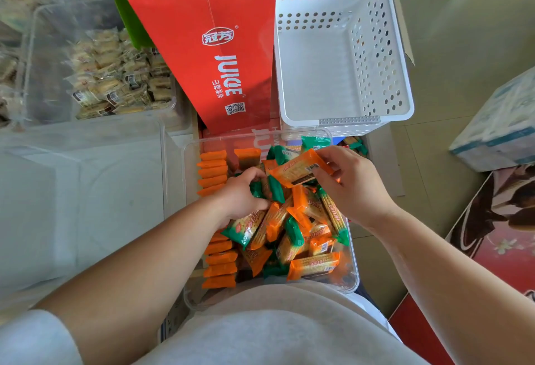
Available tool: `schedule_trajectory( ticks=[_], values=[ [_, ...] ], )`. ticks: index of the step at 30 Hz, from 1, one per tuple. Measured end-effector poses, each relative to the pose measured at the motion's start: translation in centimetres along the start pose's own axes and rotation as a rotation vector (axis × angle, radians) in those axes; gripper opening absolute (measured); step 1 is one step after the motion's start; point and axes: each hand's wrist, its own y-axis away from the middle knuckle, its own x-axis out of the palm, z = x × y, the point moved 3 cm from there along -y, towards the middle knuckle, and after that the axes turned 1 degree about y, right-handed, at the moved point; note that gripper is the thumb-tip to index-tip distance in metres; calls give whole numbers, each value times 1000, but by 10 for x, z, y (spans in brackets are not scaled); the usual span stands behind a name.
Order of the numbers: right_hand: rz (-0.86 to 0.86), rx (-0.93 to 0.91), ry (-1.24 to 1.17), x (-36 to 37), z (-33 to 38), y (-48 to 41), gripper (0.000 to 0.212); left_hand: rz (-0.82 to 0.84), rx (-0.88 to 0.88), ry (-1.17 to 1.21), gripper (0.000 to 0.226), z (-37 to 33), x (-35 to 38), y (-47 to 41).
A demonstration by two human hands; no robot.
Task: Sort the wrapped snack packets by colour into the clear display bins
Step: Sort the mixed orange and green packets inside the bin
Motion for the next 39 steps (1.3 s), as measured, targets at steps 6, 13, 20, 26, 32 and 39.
schedule_trajectory(
  ticks=[6,13,20,26,32,39],
  values=[
    [-48,32,-26,-3,0,4,18,-18,91,-11,37,-5,0,6],
    [-58,84,-77,-4,3,6,14,-102,177,-21,34,-6,-3,17],
    [-6,134,-94,1,7,6,15,-85,207,-46,39,-1,-8,27],
    [-1,163,-98,3,10,9,16,-160,210,-122,21,0,-7,30],
    [-24,182,-121,0,13,10,15,-242,239,26,19,-2,-19,40],
    [13,118,-55,12,27,-4,22,-450,163,391,20,18,-63,79]
  ],
)
